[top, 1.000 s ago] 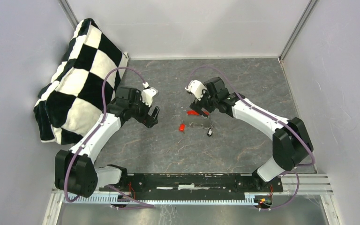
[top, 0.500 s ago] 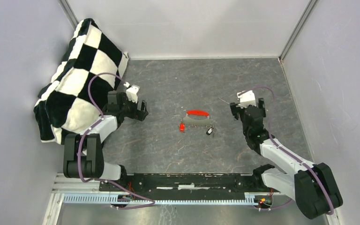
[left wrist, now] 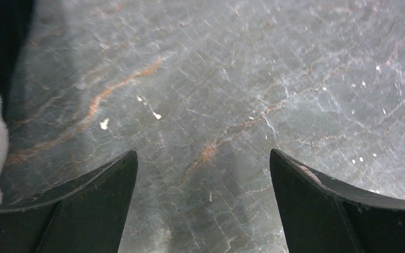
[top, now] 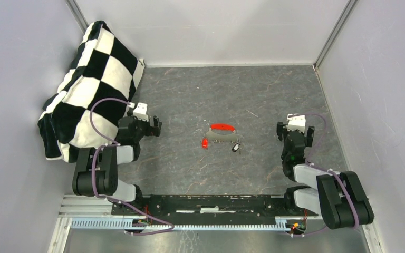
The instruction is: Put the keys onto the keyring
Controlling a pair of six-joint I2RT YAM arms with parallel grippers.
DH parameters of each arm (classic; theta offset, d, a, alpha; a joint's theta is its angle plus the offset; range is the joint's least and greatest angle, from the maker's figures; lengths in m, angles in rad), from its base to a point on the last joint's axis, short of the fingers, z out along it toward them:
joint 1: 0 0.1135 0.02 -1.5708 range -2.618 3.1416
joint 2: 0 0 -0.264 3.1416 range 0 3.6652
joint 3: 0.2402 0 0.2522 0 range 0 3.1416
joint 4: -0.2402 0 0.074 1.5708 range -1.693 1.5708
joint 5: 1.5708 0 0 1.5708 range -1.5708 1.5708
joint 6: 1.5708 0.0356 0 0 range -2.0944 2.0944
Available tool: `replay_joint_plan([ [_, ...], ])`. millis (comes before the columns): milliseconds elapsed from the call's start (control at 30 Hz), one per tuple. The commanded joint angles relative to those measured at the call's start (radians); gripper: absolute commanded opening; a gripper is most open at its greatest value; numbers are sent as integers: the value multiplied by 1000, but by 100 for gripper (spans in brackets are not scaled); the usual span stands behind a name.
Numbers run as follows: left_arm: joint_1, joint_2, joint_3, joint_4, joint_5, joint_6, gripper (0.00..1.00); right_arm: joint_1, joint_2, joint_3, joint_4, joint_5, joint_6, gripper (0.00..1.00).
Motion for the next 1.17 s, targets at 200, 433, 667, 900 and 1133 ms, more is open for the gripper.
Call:
replay_joint_plan([
  [200,6,77,-289,776,-60,-98,100,-6,57,-184,419,-151,-47,98],
  [433,6,86,-166,545,-86,-106,100,2,198,-204,558,-125,-46,98],
  [667,6,79,-179,569,-91,-112,100,1,209,-221,625,-125,-56,98],
  [900,5,82,-181,580,-91,-113,100,2,208,-222,626,-123,-57,98],
  [1133,5,85,-175,570,-92,-113,100,2,206,-221,623,-123,-56,98],
])
